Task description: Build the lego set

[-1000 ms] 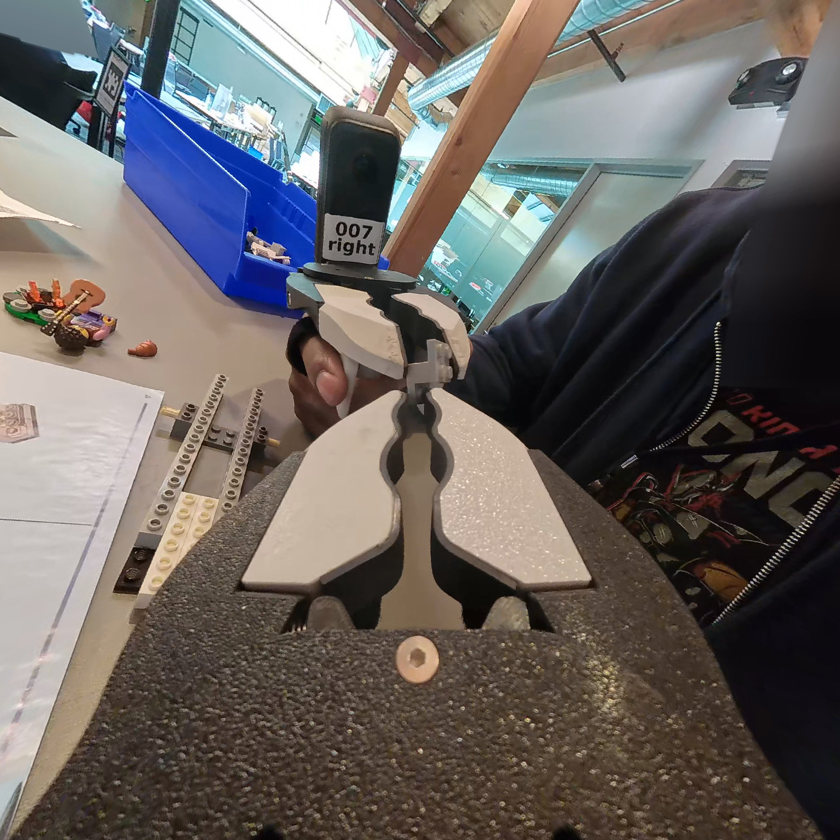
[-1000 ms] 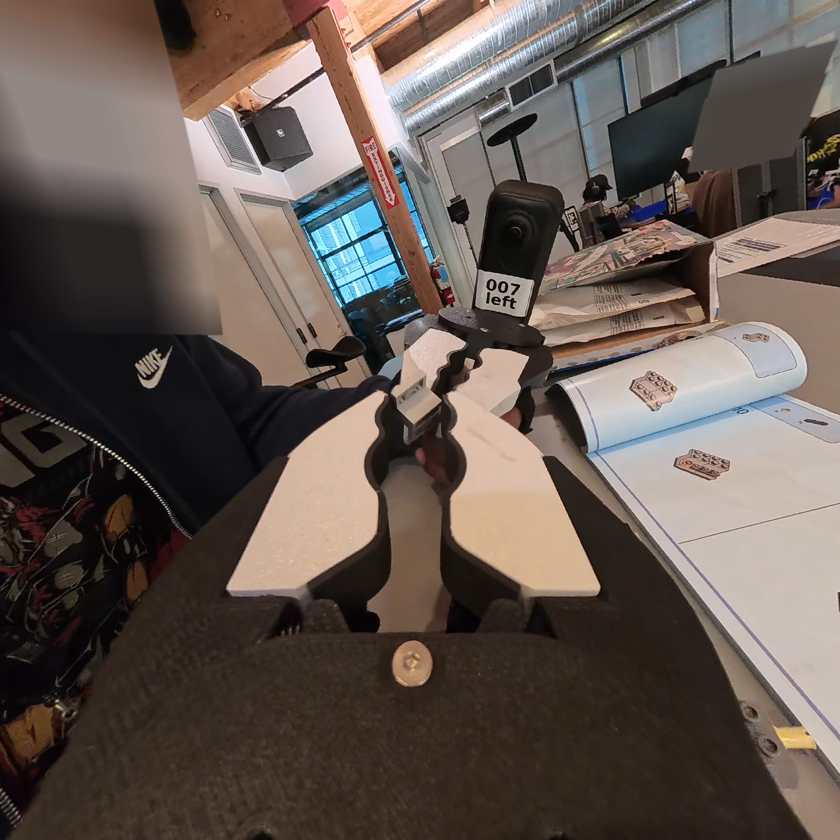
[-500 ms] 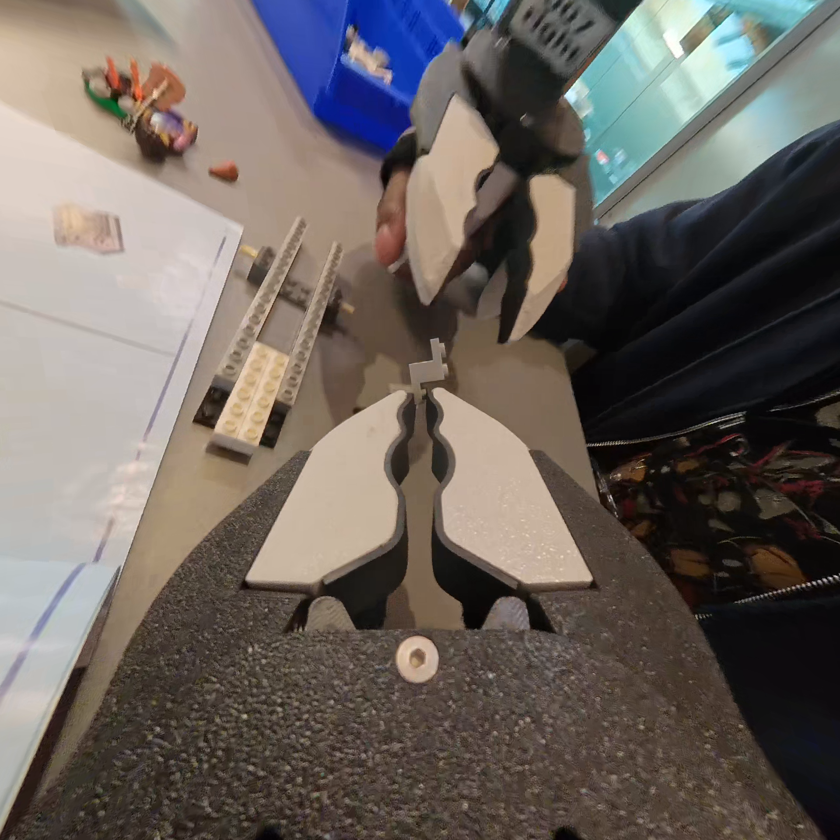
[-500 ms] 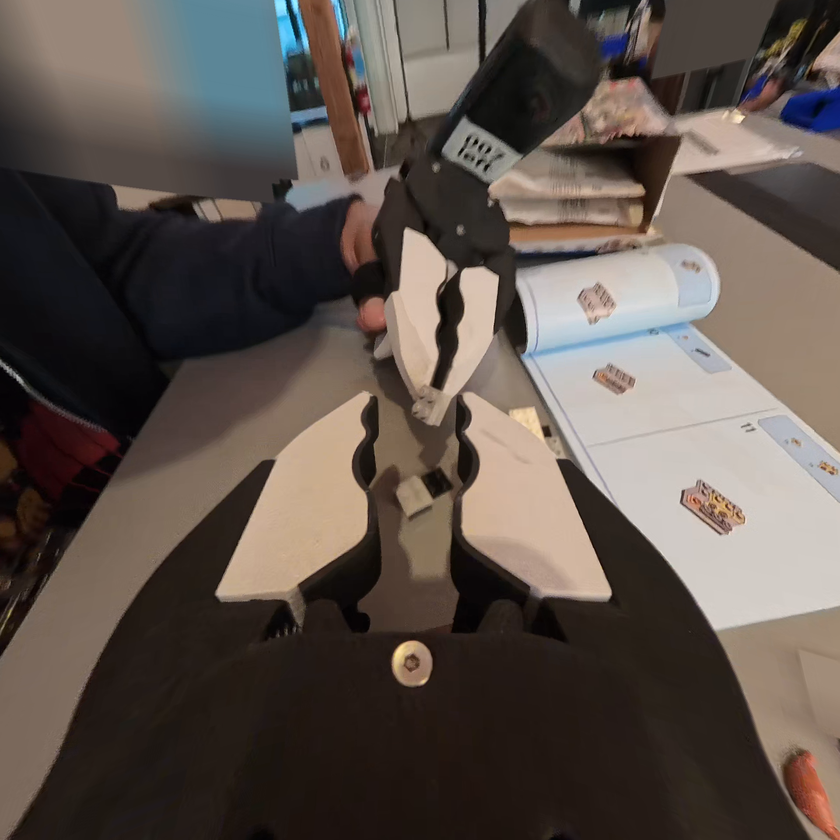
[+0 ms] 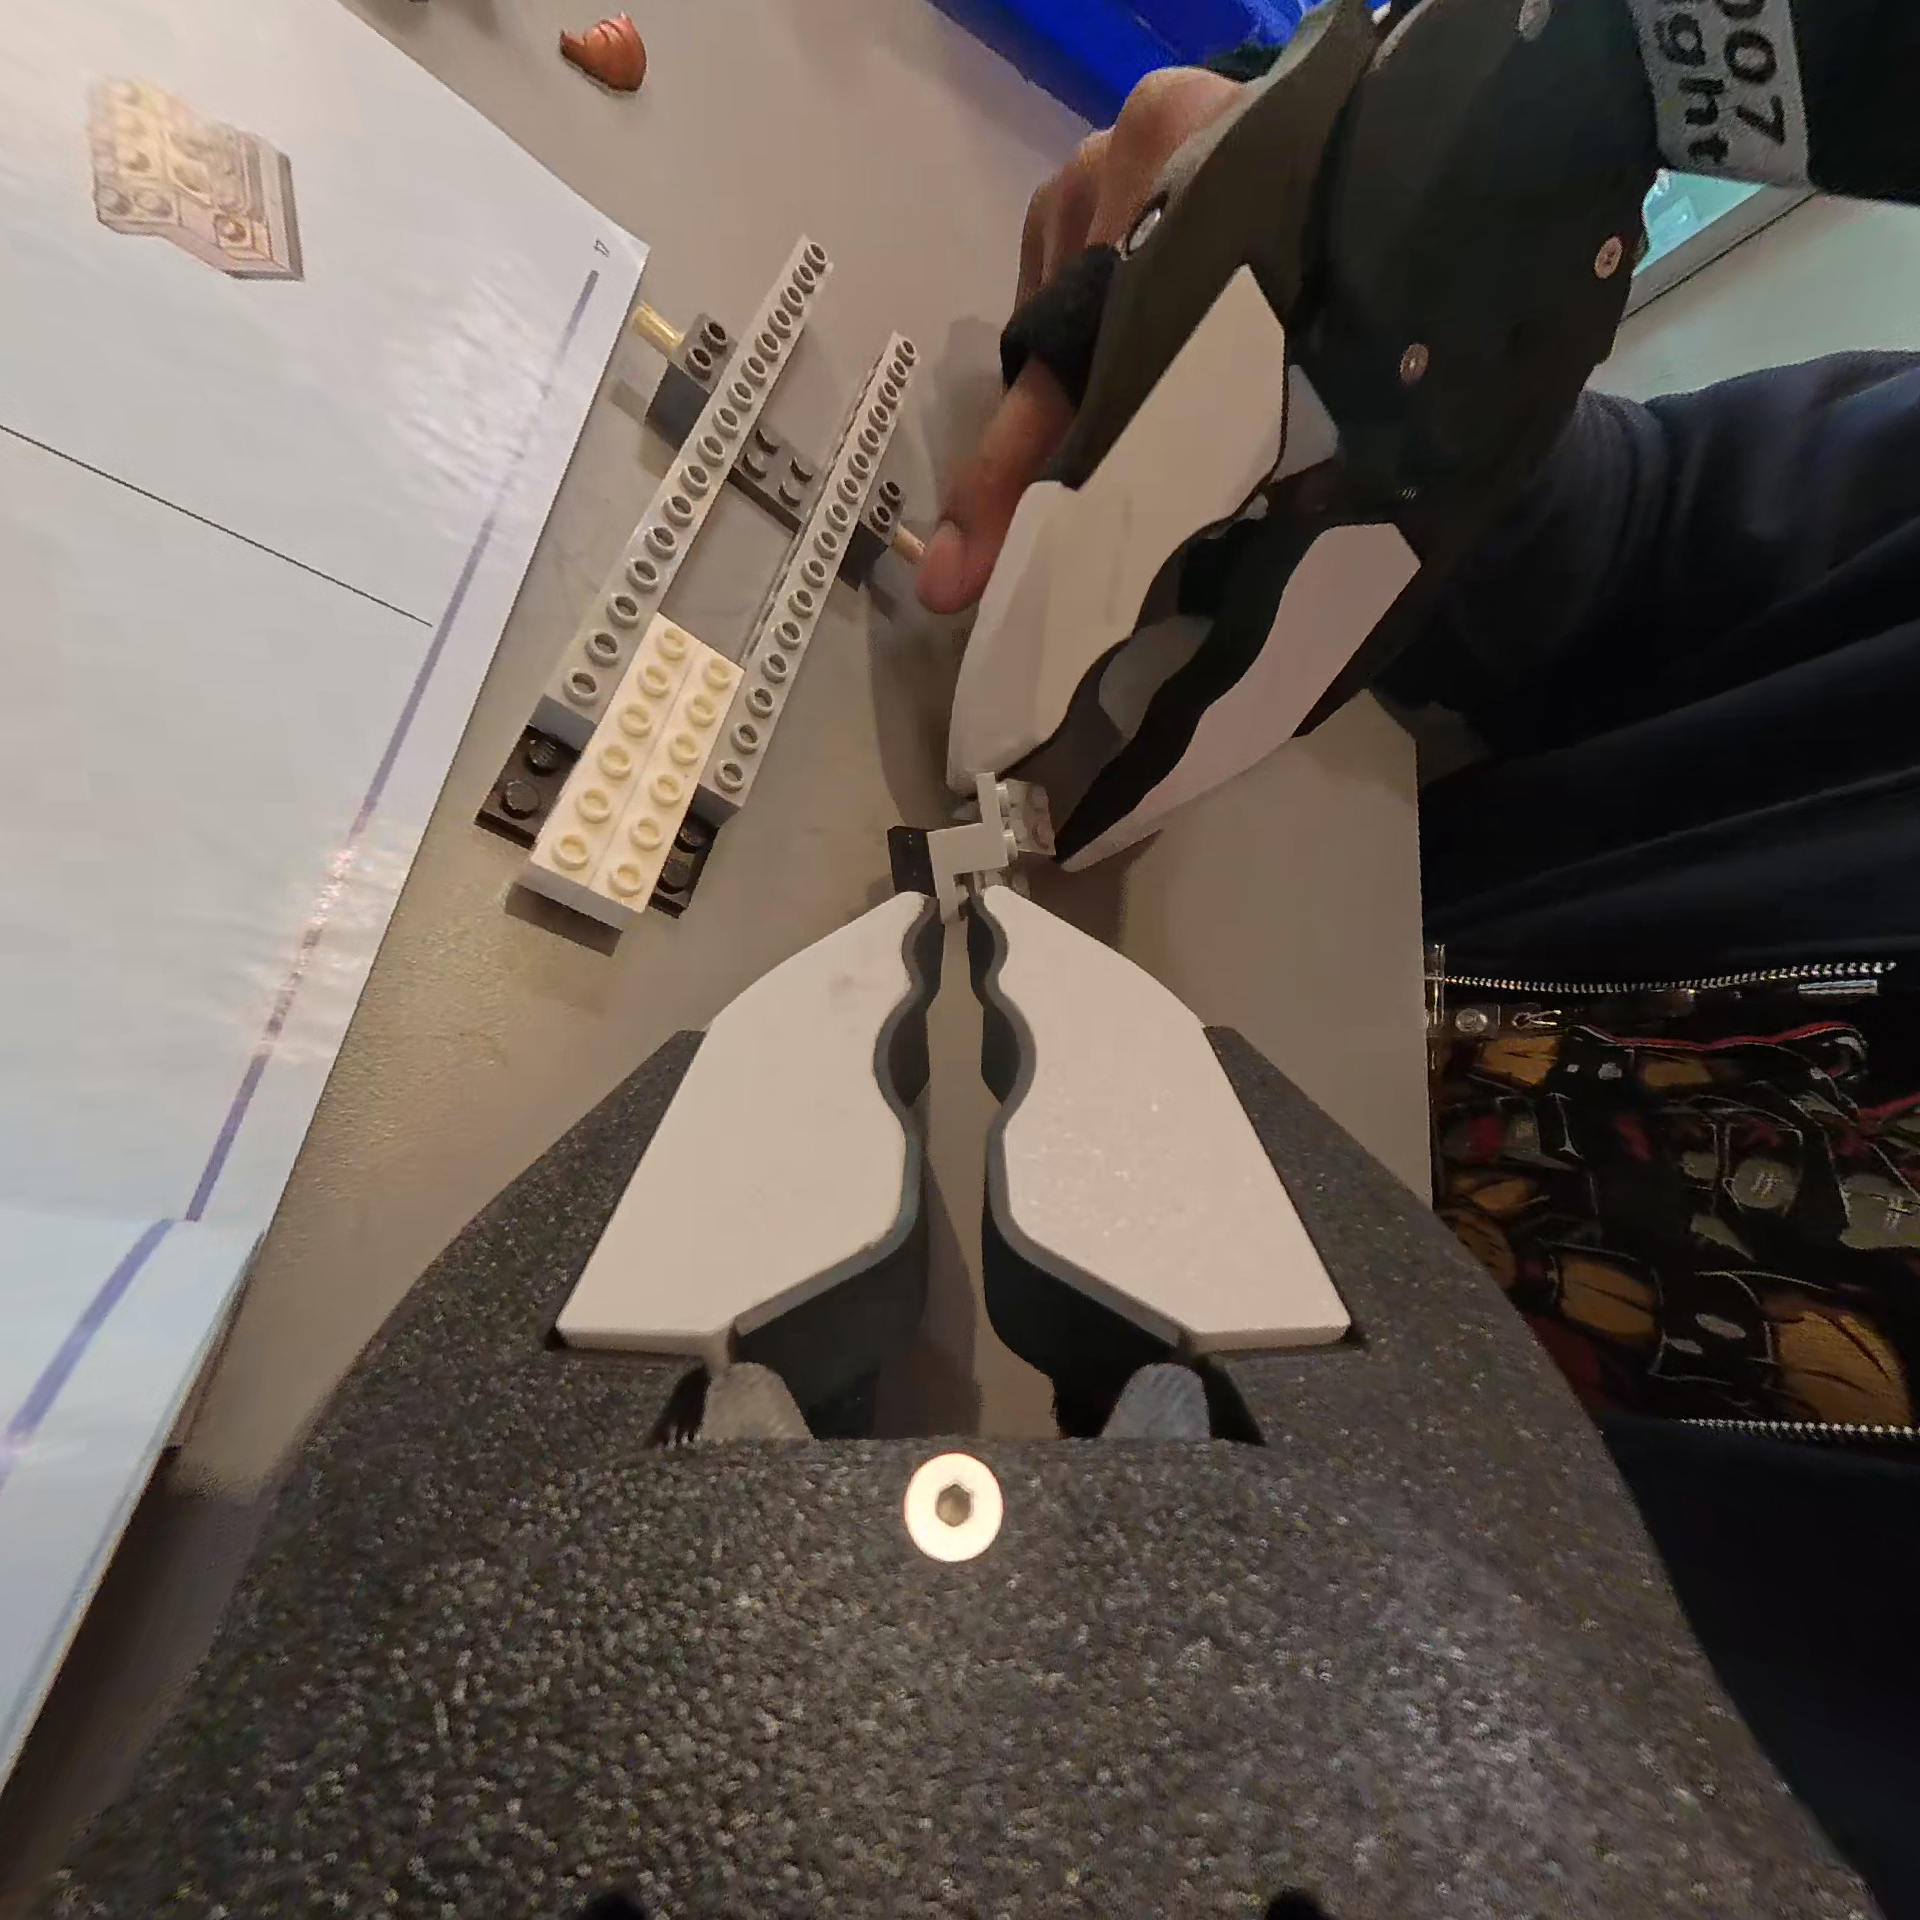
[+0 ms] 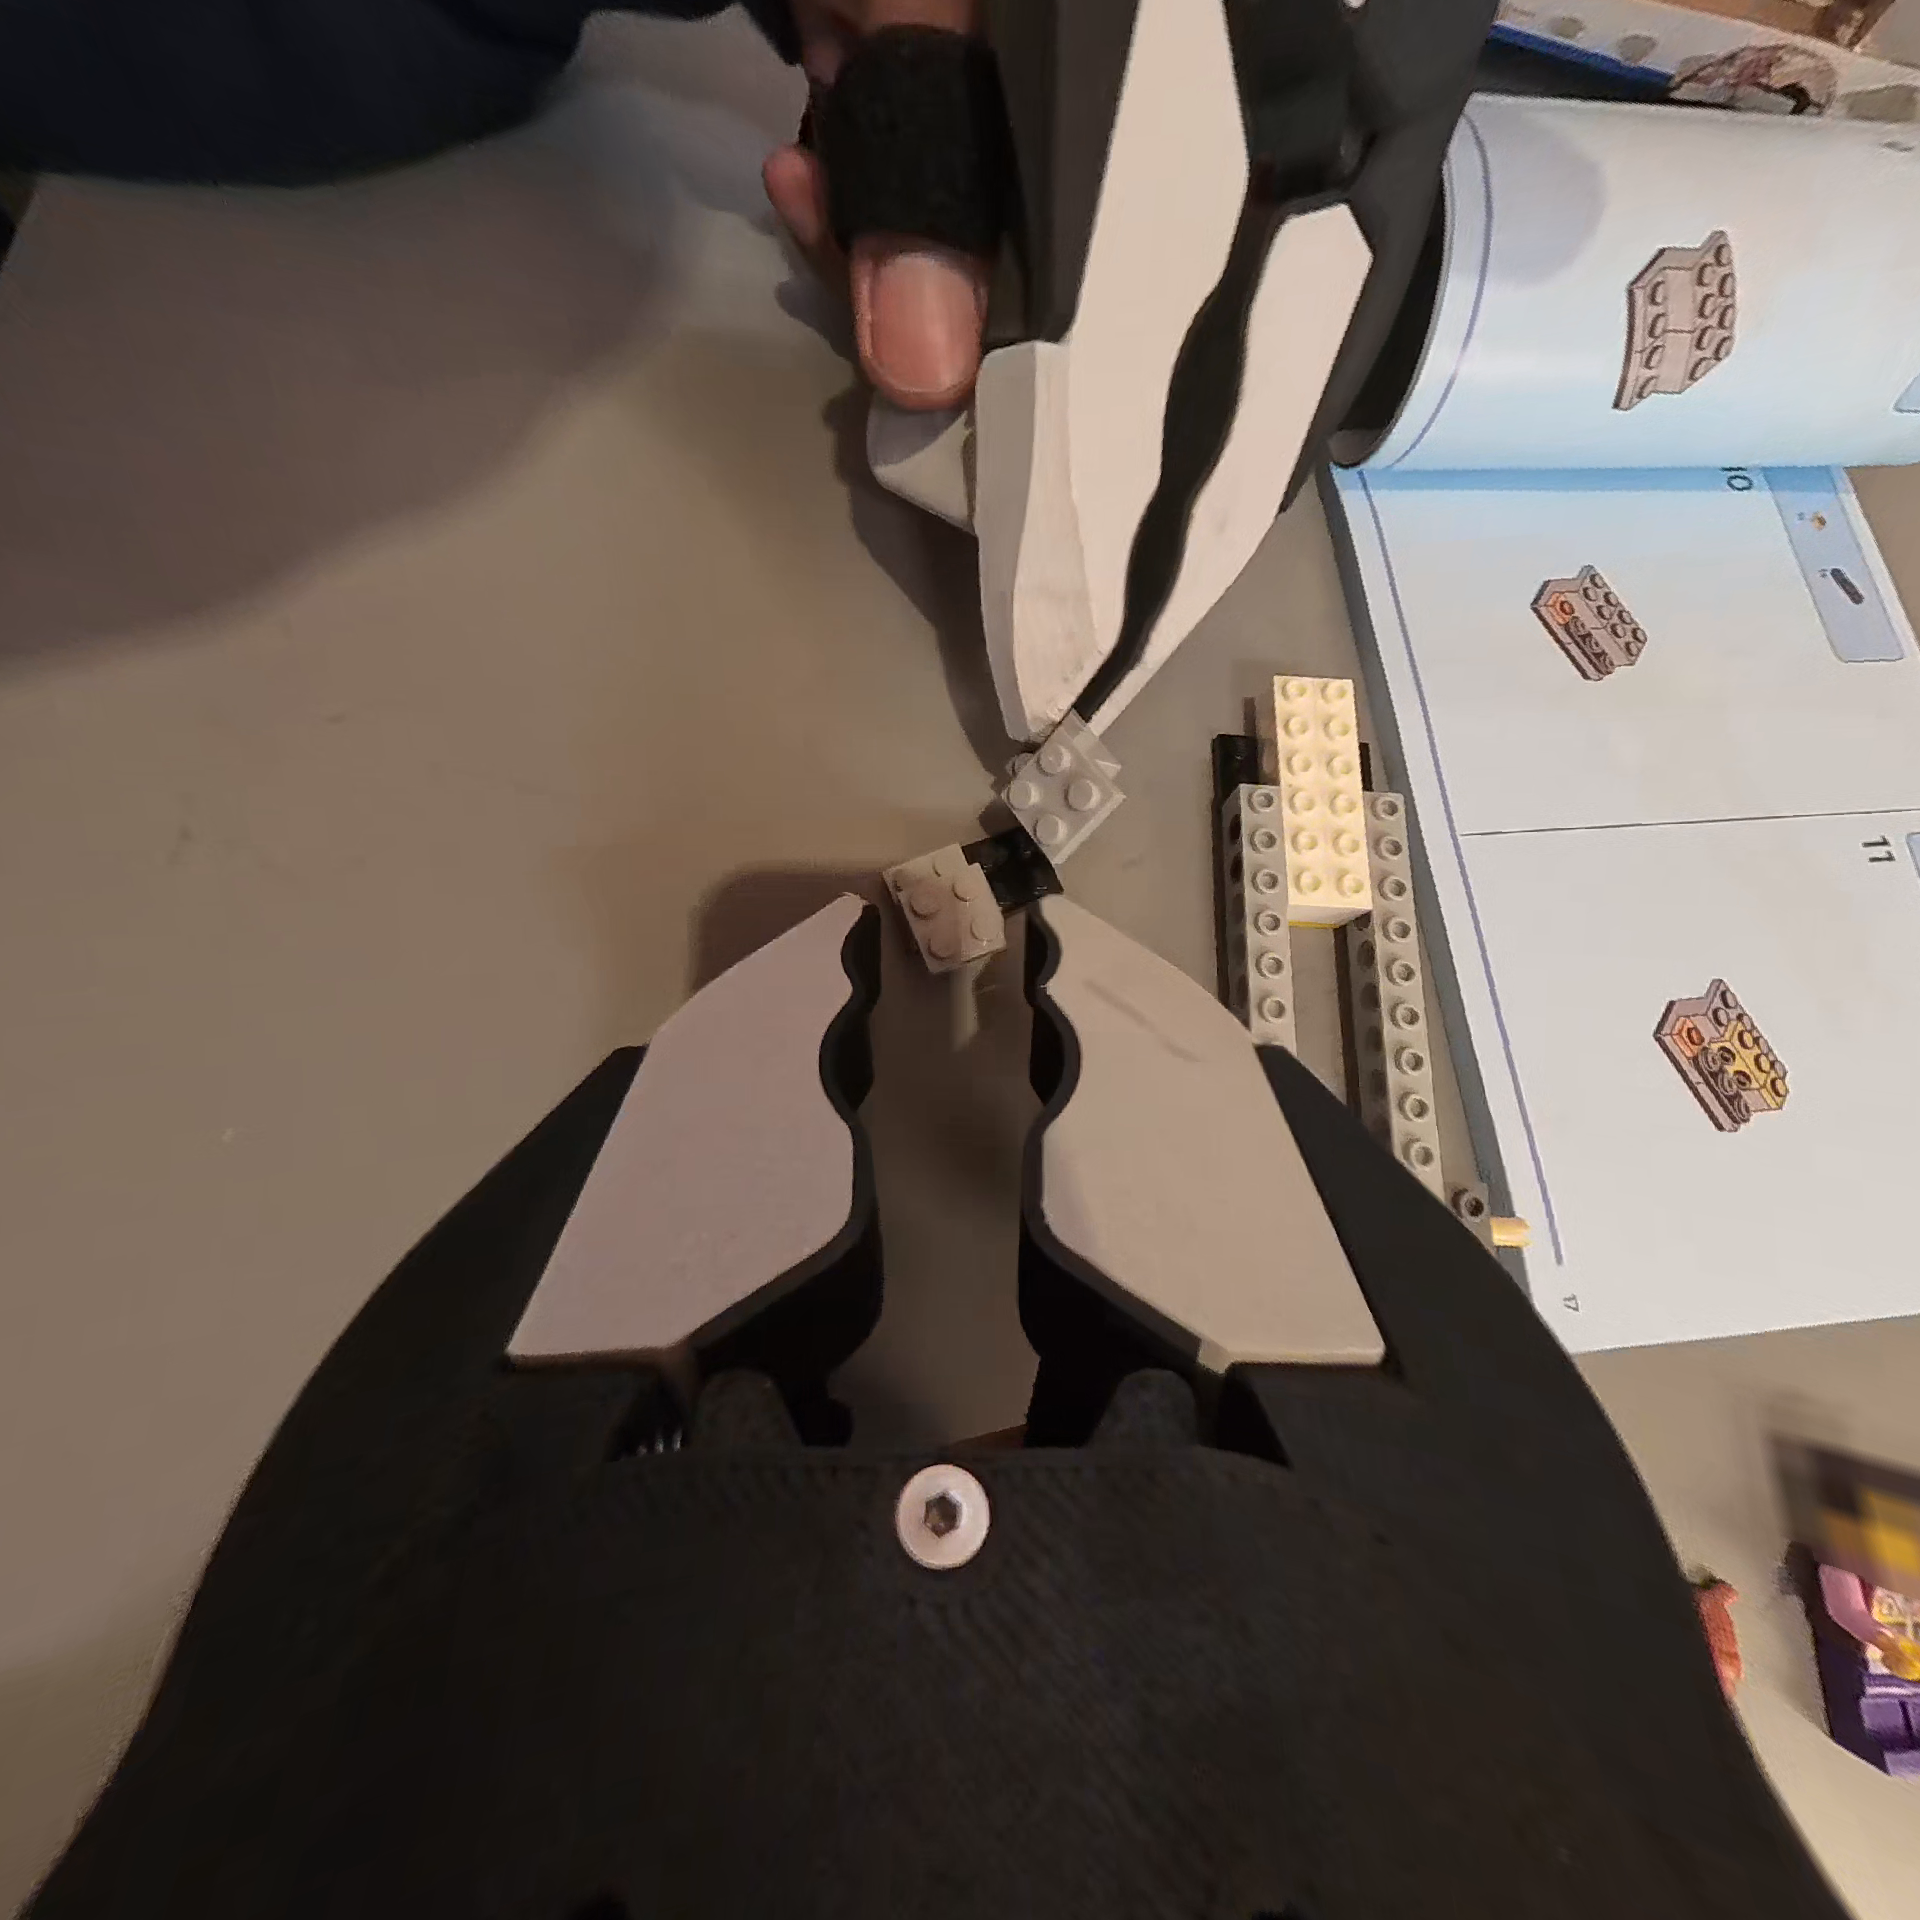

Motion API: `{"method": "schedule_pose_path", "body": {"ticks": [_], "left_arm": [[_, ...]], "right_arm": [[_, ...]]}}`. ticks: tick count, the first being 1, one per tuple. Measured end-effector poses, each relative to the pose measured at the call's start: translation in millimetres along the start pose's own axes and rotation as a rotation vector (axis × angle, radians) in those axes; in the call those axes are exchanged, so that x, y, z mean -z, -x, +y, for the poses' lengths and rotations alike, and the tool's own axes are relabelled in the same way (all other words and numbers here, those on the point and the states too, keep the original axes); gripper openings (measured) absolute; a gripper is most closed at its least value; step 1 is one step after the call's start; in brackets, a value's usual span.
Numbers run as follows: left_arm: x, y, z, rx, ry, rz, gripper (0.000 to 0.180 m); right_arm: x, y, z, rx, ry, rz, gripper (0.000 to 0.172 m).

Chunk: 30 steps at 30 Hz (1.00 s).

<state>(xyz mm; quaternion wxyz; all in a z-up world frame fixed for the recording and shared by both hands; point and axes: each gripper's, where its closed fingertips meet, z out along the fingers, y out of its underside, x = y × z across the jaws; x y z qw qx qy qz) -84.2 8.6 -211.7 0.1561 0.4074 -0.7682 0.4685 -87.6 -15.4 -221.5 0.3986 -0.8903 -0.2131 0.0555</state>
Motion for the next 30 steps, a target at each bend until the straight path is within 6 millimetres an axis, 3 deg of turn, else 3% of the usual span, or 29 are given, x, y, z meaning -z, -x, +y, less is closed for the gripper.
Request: {"method": "schedule_pose_path", "body": {"ticks": [7,14,20,24,27,30], "left_arm": [[1,1,-2,-0.007,-0.011,-0.005,0.004],[2,2,-1,-0.016,-0.003,-0.023,0.004],[2,0,-1,-0.036,-0.005,-0.018,0.004],[2,0,-1,-0.118,0.012,-0.058,0.004],[2,-4,-2,-0.159,0.011,-0.06,0.004],[3,-2,-1,-0.158,0.015,-0.069,0.004]], "right_arm": [[-4,-2,-6,0.186,-0.015,0.103,0.019],[-7,12,-14,0.34,-0.055,0.107,0.018],[1,10,-21,0.229,-0.118,0.072,0.029],[15,-7,-33,0.046,-0.22,0.082,0.032],[11,-18,-26,-0.048,-0.177,0.108,0.032],[5,-15,-15,-0.122,-0.101,0.058,0.031]]}}
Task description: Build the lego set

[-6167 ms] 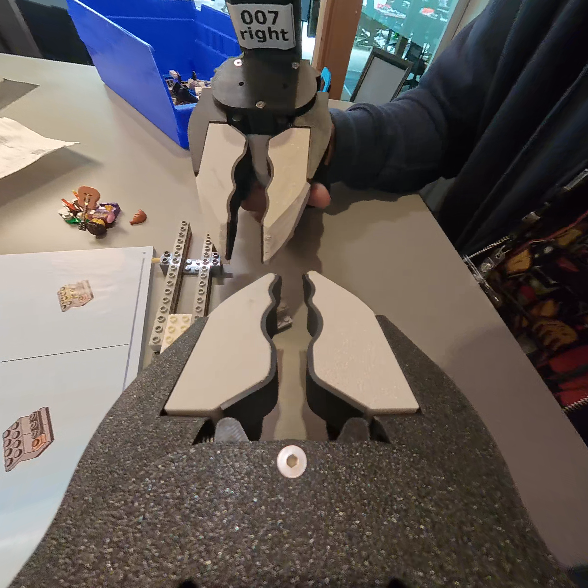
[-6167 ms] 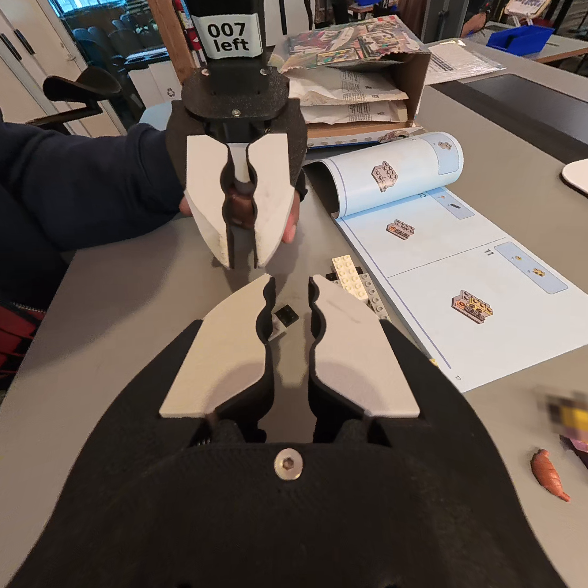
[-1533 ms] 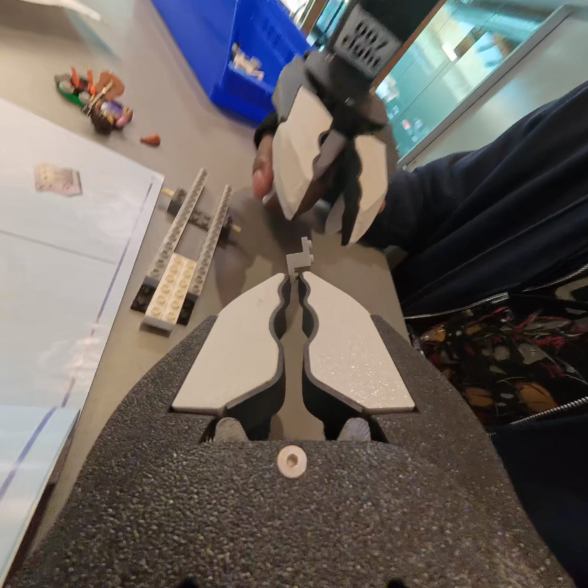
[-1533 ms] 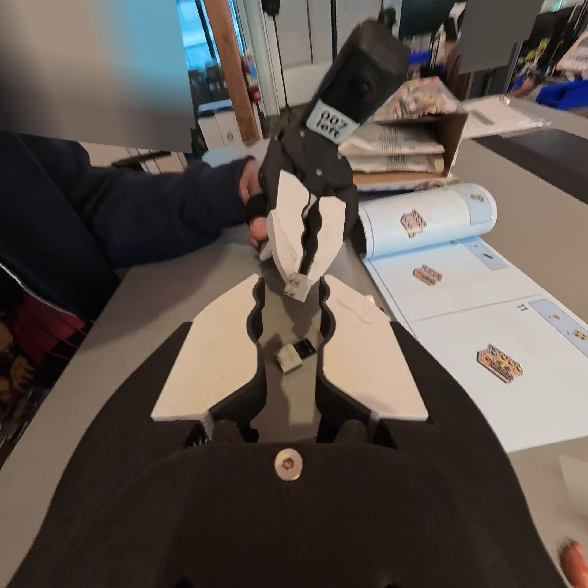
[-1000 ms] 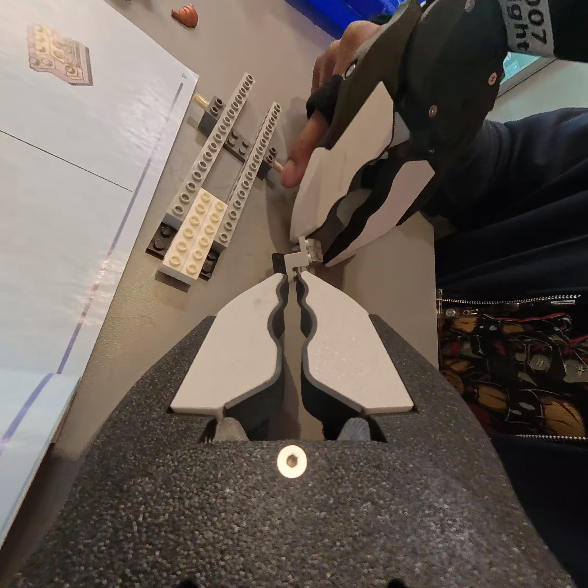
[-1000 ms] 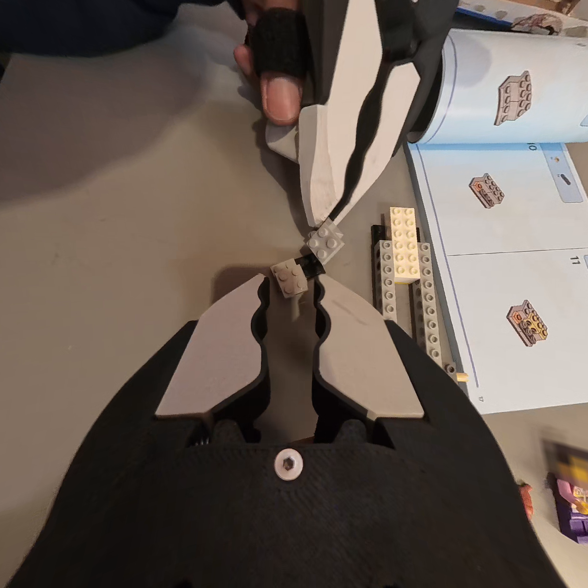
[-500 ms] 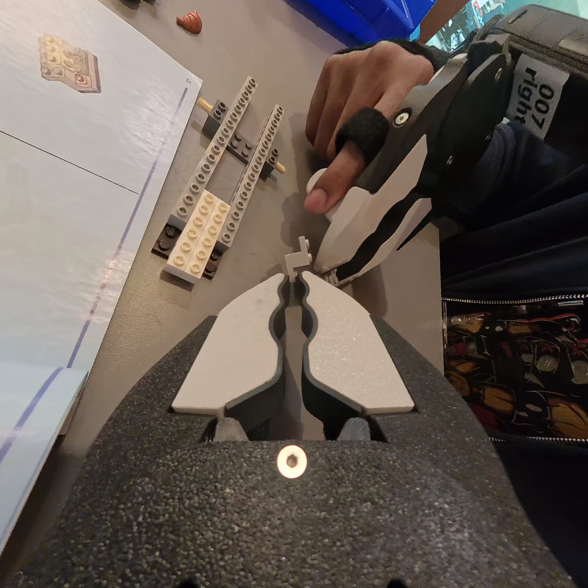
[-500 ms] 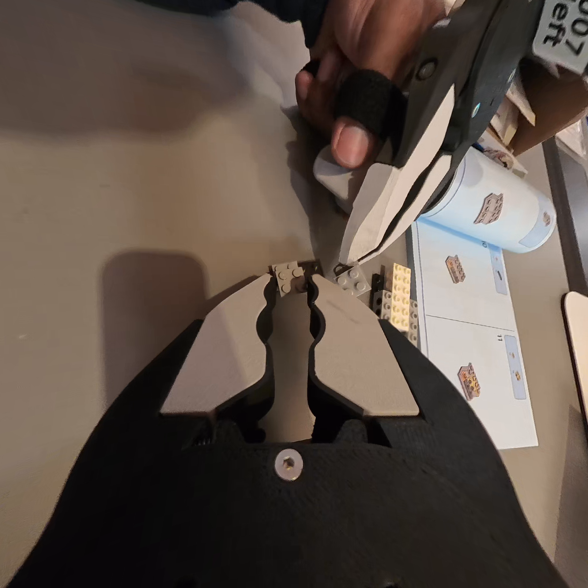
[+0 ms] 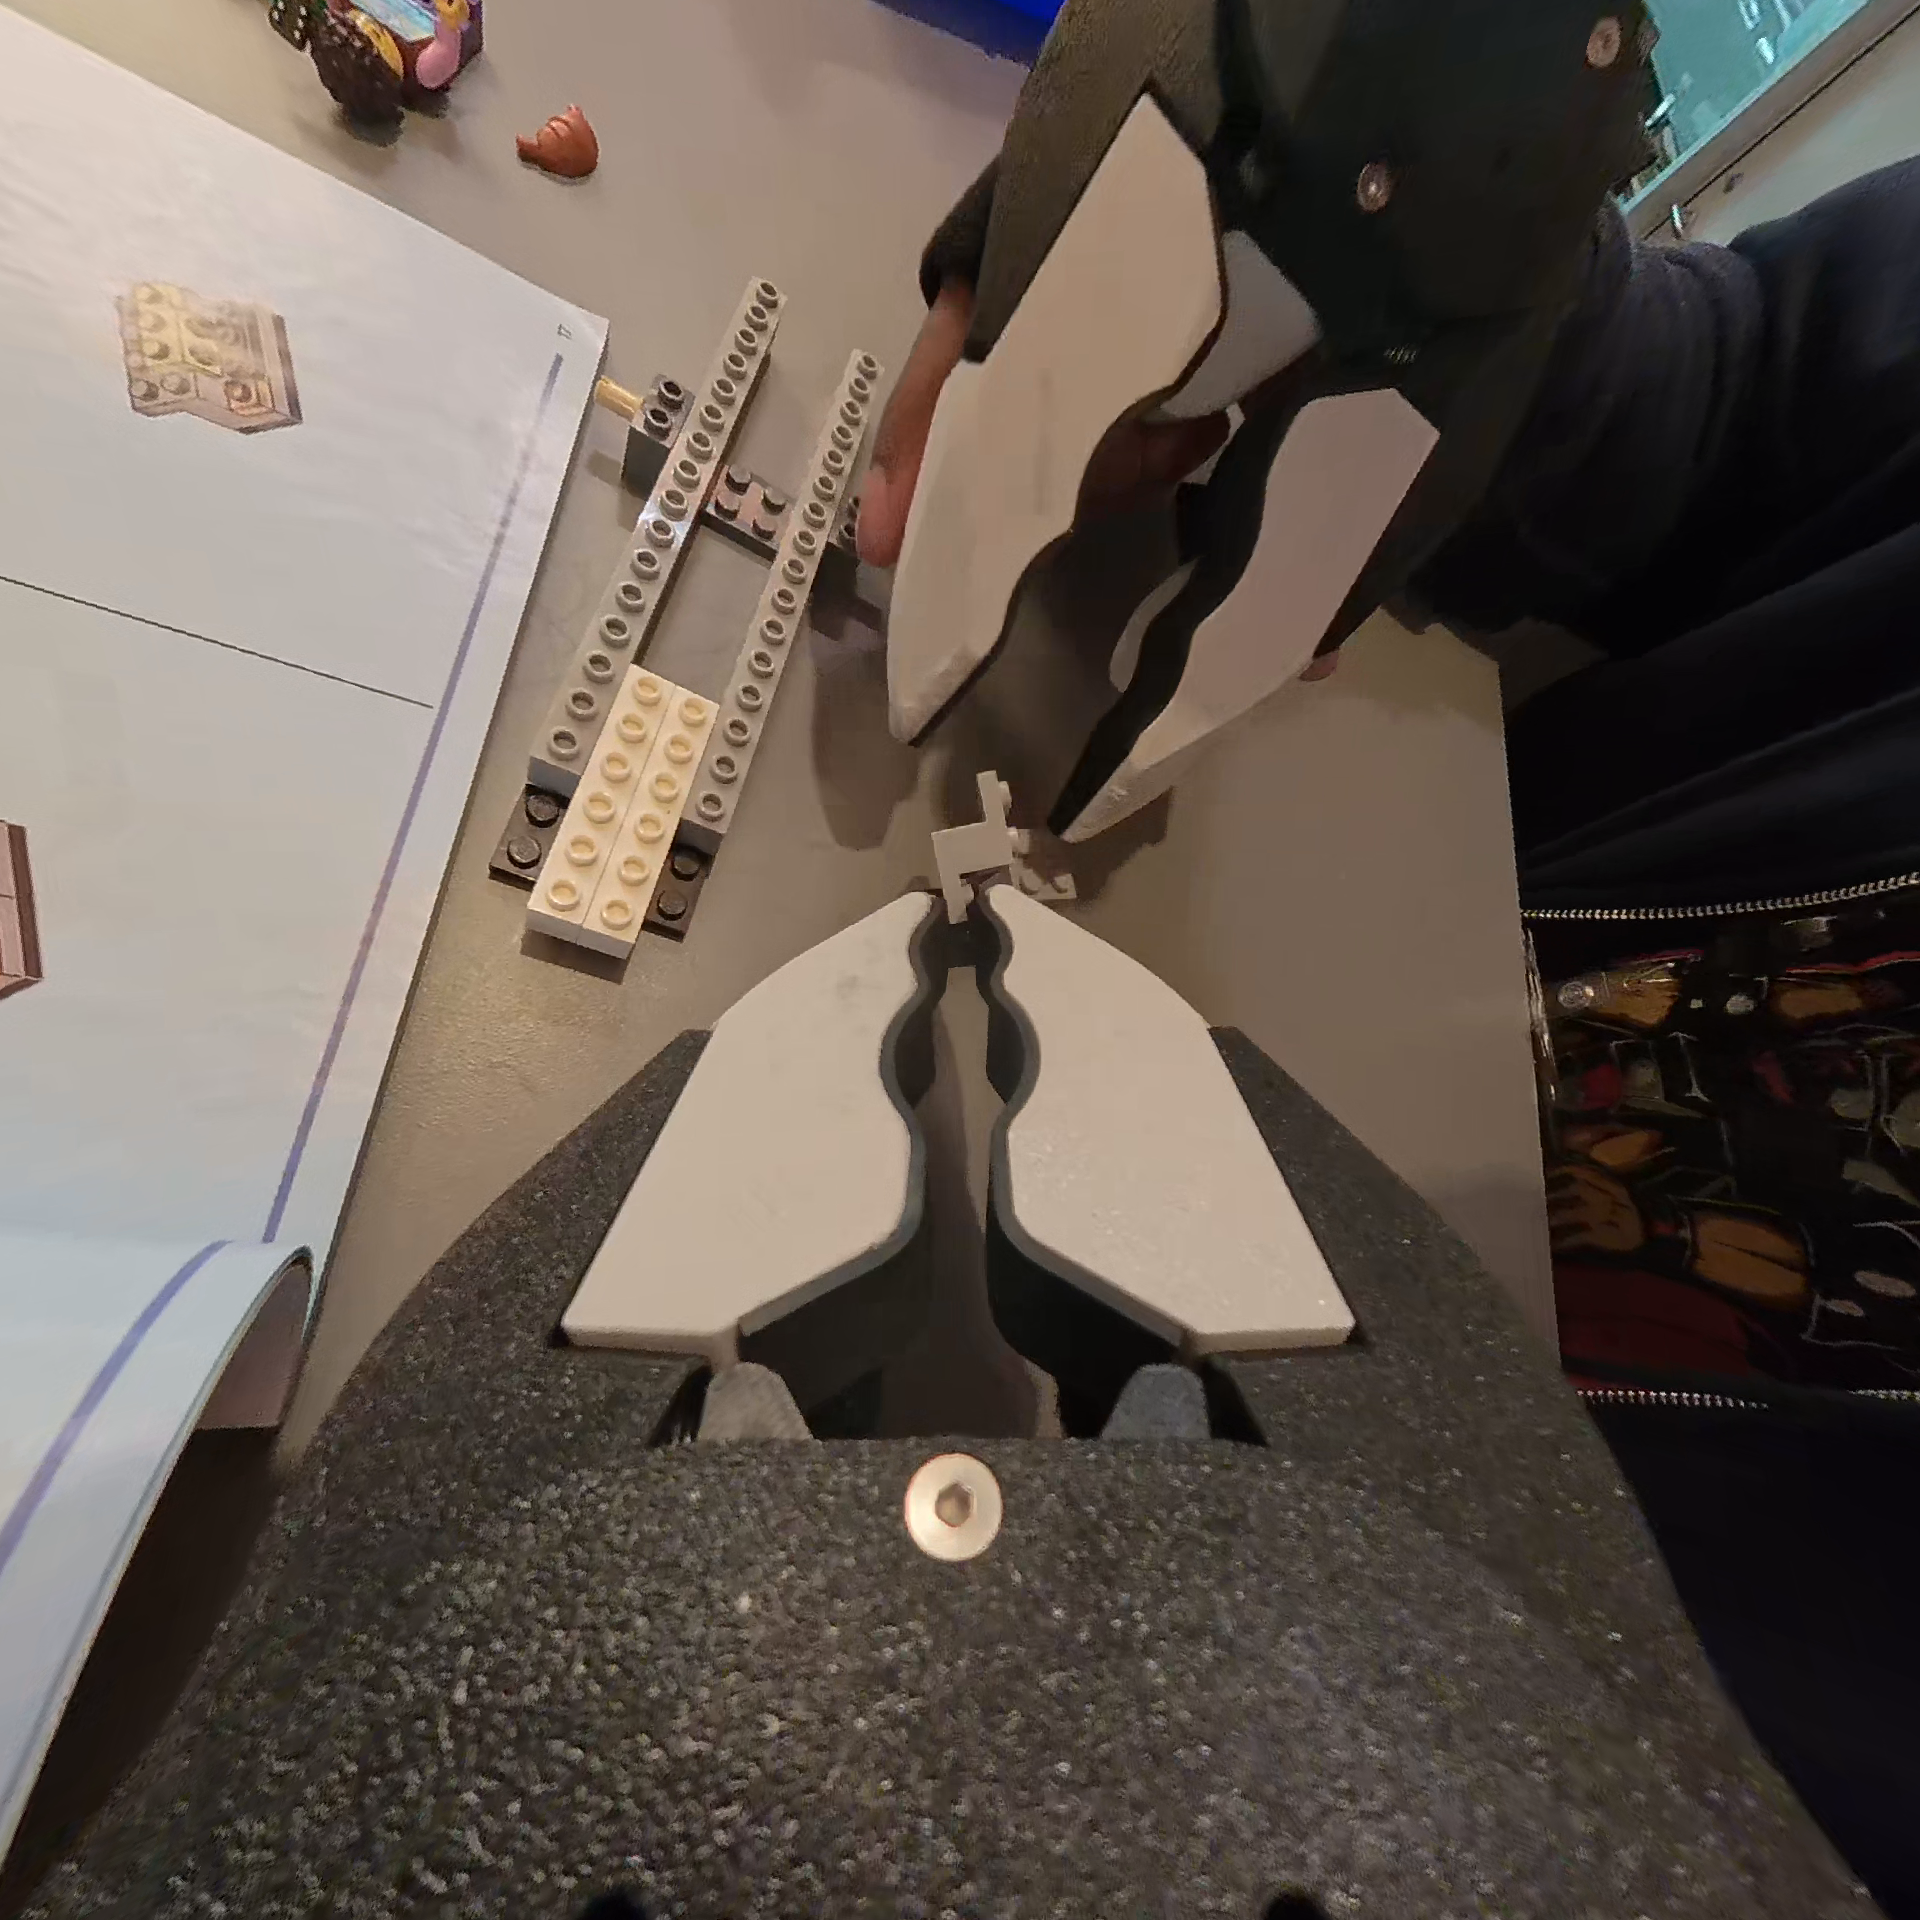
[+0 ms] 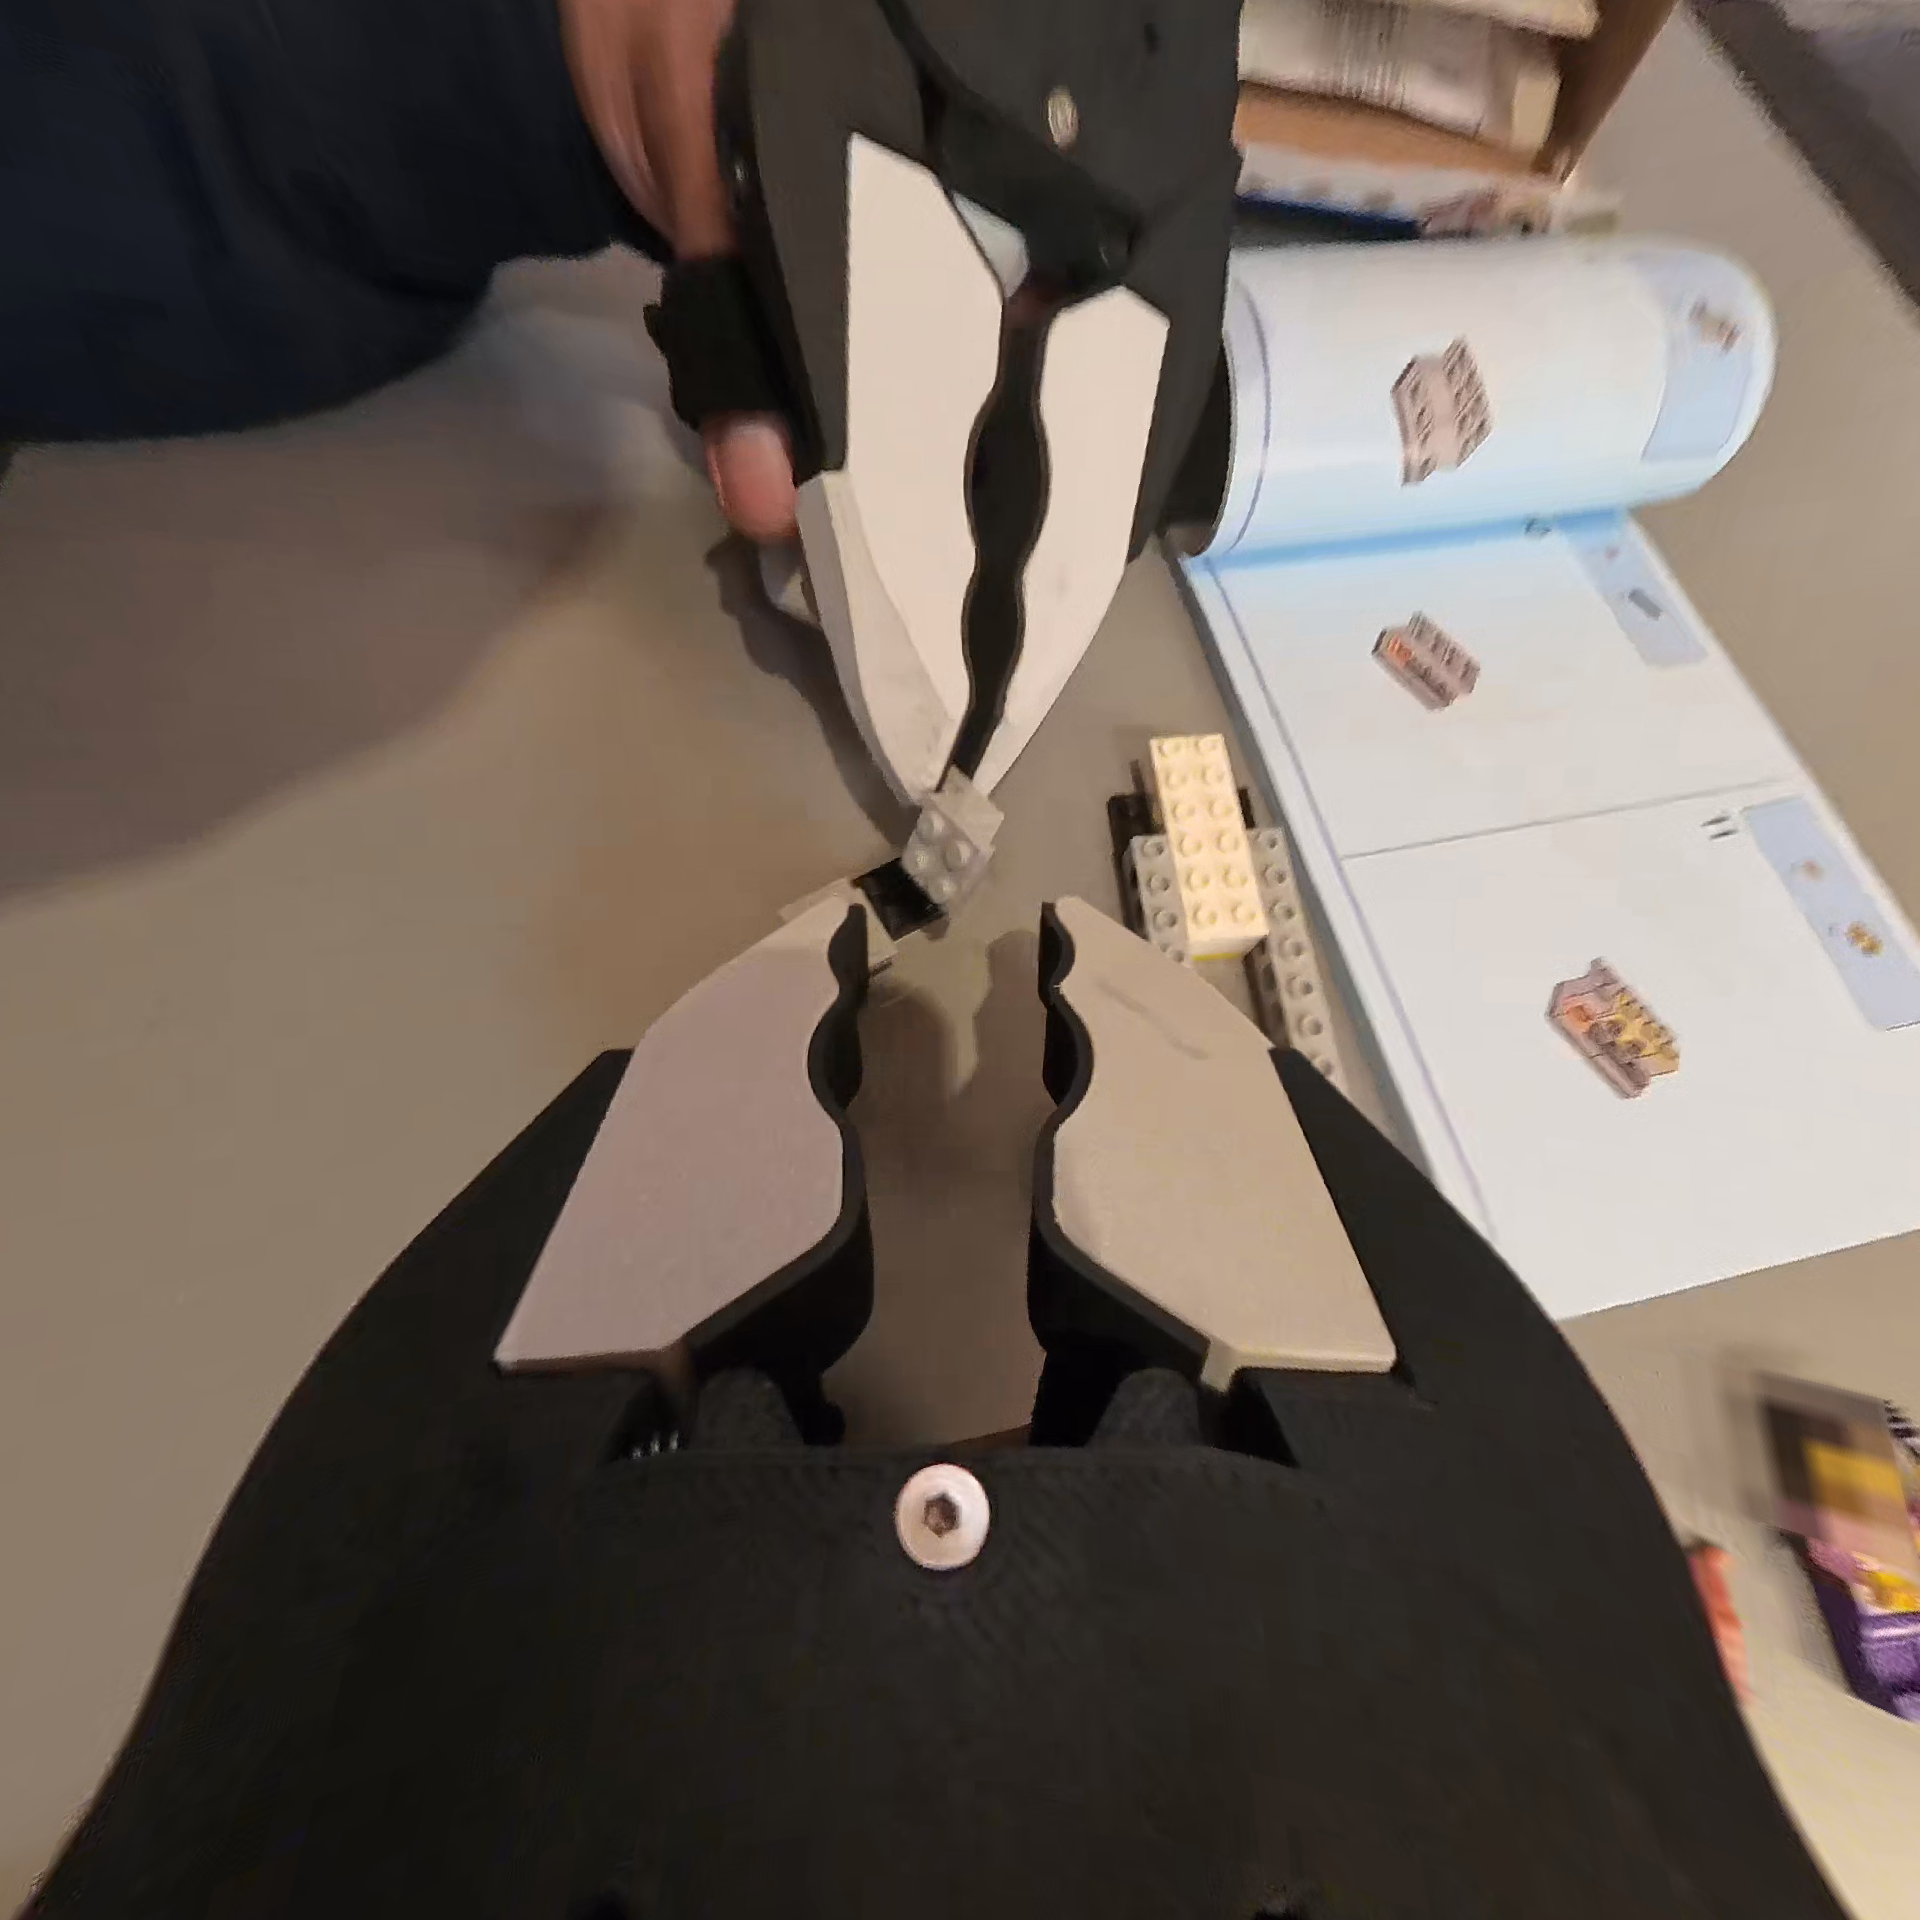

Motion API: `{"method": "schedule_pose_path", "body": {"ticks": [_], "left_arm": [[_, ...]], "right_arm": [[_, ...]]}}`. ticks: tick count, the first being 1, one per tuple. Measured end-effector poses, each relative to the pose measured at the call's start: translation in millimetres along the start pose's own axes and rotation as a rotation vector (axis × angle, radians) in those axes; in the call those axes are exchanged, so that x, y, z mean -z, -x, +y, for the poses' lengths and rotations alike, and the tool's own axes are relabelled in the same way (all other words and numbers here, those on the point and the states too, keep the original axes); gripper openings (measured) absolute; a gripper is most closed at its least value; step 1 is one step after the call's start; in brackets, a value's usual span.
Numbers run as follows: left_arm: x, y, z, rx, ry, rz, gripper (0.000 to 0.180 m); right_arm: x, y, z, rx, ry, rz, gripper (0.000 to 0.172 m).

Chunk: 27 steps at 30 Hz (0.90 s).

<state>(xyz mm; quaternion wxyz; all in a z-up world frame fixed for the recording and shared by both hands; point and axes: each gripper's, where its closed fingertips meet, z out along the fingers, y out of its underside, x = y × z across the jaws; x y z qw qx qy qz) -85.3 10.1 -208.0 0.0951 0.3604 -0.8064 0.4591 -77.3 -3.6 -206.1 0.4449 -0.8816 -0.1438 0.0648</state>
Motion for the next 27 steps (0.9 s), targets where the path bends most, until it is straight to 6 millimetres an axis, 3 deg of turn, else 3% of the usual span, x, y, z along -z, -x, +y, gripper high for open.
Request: {"method": "schedule_pose_path", "body": {"ticks": [7,13,17,21,27], "left_arm": [[7,6,3,-0.003,0.01,-0.042,0.004],[6,6,4,0.005,0.011,-0.033,0.004],[8,8,4,0.016,0.006,-0.038,0.004],[12,10,2,0.021,-0.005,-0.053,0.004],[18,13,-1,0.026,-0.028,-0.073,0.004]], "right_arm": [[-4,7,6,-0.186,0.046,-0.088,0.025],[-13,18,21,-0.105,0.176,-0.085,0.014],[-13,18,19,-0.105,0.166,-0.077,0.018],[-14,23,0,-0.176,0.06,-0.118,0.022],[-27,33,0,-0.088,0.115,-0.069,0.025]]}}
